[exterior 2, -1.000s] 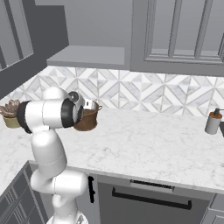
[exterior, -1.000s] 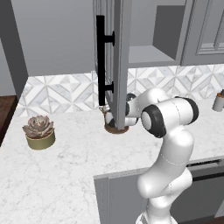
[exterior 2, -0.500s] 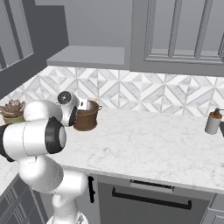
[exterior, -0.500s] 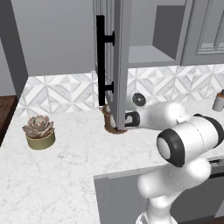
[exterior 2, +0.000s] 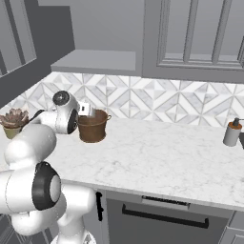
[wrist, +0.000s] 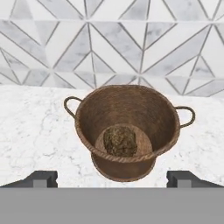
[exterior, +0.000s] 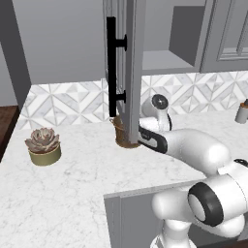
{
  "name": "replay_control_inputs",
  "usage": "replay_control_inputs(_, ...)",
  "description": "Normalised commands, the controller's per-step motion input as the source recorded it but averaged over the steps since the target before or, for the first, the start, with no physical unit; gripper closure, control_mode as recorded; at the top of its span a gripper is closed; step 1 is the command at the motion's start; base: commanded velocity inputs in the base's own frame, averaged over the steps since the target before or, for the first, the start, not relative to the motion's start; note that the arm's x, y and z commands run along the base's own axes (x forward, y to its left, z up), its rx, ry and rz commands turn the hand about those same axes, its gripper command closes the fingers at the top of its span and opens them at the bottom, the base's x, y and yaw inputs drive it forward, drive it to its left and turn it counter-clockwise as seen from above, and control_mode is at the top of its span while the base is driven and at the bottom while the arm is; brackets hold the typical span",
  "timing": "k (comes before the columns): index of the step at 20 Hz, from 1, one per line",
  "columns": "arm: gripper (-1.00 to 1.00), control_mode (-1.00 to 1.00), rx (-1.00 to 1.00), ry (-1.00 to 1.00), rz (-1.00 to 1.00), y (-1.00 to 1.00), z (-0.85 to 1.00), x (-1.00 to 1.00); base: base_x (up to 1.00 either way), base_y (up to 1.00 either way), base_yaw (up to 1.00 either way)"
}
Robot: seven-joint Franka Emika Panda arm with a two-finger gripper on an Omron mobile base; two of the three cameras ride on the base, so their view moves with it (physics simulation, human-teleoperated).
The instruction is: Open the cabinet, pick up the bread from the cabinet and place it in the basket. Then move the basket to the dining counter.
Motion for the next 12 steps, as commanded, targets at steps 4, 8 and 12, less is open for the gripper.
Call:
replay_control_inputs(4,-1.0,-1.0,-0.12,0.0,0.09,0.0,-0.14,-0.55,0.0,0.0,0.0)
replay_control_inputs(8,-1.0,-1.0,-0.06,0.11,0.09,0.08,0.0,0.01,0.0,0.0,0.0)
replay_control_inputs(12,-1.0,-1.0,-0.11,0.18,0.14,0.05,0.0,0.08,0.0,0.0,0.0)
